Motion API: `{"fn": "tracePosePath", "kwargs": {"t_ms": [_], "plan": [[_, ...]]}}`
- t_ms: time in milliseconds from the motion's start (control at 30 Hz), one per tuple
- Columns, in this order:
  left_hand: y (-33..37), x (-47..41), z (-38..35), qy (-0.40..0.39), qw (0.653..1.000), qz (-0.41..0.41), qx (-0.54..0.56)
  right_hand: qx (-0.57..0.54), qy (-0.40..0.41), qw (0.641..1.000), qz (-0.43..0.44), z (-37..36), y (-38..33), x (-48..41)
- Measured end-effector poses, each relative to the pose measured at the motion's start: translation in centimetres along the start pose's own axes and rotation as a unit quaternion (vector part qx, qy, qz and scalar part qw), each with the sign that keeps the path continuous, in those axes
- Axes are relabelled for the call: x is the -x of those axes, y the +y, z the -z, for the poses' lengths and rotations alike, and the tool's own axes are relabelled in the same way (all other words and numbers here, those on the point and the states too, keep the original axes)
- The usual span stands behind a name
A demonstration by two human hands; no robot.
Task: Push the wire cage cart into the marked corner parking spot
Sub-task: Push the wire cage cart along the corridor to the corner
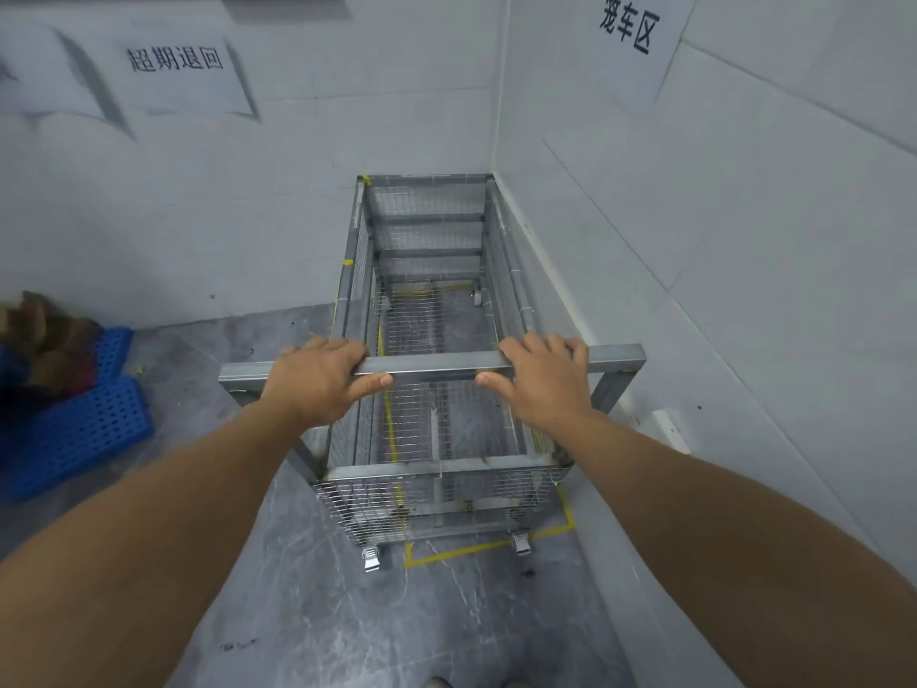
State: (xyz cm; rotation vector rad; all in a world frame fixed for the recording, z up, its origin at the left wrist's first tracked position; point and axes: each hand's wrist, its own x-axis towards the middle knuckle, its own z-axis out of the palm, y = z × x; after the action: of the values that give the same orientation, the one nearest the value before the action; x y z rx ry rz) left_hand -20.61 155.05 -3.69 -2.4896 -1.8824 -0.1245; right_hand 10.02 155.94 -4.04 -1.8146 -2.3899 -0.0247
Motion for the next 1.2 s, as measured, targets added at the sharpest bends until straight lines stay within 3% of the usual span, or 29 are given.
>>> {"fn": "tracePosePath", "kwargs": {"t_ms": [867, 1200], "plan": [[-0.9, 0.9, -0.6, 0.044, 0.999, 0.020, -0.018, 0.016, 0.080, 0.996, 0.035, -0.9, -0.8, 0.5], [-1.5, 1.3, -0.2, 0.027, 0.999, -0.002, -0.041, 0.023, 0.086, 0.995, 0.043, -1.0, -1.5, 0.7]]}}
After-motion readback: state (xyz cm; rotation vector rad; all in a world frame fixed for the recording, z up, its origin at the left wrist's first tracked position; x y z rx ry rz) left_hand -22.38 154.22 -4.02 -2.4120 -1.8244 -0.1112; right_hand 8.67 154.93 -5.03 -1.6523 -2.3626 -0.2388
